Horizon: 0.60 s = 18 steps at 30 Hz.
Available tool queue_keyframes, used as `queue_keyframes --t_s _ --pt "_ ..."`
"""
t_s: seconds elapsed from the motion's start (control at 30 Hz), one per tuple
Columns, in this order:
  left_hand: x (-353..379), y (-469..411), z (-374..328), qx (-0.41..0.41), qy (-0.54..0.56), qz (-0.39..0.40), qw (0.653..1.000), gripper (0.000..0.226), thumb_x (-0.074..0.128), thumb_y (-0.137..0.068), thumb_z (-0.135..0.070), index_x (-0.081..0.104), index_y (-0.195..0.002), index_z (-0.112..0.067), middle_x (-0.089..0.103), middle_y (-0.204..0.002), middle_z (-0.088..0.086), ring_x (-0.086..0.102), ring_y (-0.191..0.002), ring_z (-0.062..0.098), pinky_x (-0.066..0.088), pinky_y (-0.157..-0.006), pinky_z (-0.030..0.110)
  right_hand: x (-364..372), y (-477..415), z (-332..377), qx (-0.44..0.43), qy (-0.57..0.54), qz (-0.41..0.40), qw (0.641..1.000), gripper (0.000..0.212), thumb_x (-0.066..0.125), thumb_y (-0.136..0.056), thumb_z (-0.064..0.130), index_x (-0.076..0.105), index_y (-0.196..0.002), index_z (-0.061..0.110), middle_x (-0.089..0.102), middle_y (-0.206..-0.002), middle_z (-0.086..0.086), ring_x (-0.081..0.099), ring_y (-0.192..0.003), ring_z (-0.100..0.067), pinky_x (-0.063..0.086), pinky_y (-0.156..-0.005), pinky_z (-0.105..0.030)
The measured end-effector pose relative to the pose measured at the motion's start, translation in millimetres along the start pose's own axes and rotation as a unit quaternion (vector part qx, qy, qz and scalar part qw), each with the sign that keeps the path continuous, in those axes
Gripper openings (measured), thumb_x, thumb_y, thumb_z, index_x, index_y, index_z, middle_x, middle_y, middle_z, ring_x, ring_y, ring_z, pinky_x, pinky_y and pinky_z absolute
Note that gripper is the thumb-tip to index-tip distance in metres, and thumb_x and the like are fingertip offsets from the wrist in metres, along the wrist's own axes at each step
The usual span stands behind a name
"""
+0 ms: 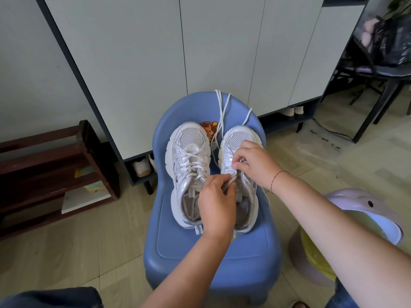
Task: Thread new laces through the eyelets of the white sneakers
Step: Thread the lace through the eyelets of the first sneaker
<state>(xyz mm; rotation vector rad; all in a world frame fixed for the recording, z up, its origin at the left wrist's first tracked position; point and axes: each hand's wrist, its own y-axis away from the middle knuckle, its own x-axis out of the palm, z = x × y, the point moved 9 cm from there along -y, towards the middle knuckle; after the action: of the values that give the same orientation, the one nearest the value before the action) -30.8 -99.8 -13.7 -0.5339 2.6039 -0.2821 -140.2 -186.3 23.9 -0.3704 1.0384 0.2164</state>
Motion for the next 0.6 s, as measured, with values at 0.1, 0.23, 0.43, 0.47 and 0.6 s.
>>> queue_keyframes --t_s 0.1,0.23,0.43,0.47,0.6 --pt "-1 0 1 -0.002 0.01 -0.004 1.0 0.02 0.065 -0.089 -0.017 0.071 -0.107 -0.018 0.066 -0.097 -0.013 0.061 -0.088 0.003 0.051 -0.082 0.023 -15 4 -10 0.035 -0.088 -0.077 0.993 0.01 0.058 -0.09 0.017 0.064 -0.083 0.013 0.05 -0.092 0.004 0.049 -0.08 -0.007 0.04 -0.075 -0.021" --pt "0 0 1 -0.006 0.009 0.002 1.0 0.019 0.065 -0.089 -0.019 0.071 -0.108 -0.018 0.066 -0.099 -0.014 0.061 -0.089 0.001 0.05 -0.084 0.021 -47 18 -53 0.146 -0.282 -0.228 0.92 0.009 0.055 -0.093 0.018 0.063 -0.089 0.016 0.059 -0.086 0.001 0.051 -0.075 -0.006 0.04 -0.07 -0.02" --pt "1 1 2 -0.009 0.012 0.004 1.0 0.019 0.065 -0.089 -0.019 0.071 -0.108 -0.019 0.066 -0.099 -0.014 0.061 -0.091 0.002 0.051 -0.085 0.023 -66 27 -65 0.18 -0.329 -0.299 0.877 0.013 0.049 -0.097 0.021 0.061 -0.096 0.017 0.057 -0.079 0.012 0.05 -0.071 0.002 0.04 -0.063 -0.01" --pt "1 1 2 -0.009 0.011 0.003 1.0 0.019 0.065 -0.089 -0.019 0.071 -0.107 -0.019 0.066 -0.099 -0.014 0.061 -0.091 0.002 0.05 -0.085 0.023 -71 26 -67 0.182 -0.337 -0.315 0.868 0.014 0.049 -0.097 0.021 0.062 -0.097 0.016 0.057 -0.078 0.012 0.05 -0.07 0.002 0.041 -0.063 -0.009" --pt "1 0 3 -0.016 0.011 0.004 1.0 0.019 0.065 -0.089 -0.018 0.071 -0.107 -0.019 0.066 -0.1 -0.014 0.061 -0.09 0.002 0.05 -0.084 0.021 -72 18 -51 0.139 -0.253 -0.283 0.915 0.009 0.057 -0.091 0.019 0.065 -0.089 0.016 0.059 -0.088 -0.001 0.052 -0.076 -0.007 0.043 -0.072 -0.02"
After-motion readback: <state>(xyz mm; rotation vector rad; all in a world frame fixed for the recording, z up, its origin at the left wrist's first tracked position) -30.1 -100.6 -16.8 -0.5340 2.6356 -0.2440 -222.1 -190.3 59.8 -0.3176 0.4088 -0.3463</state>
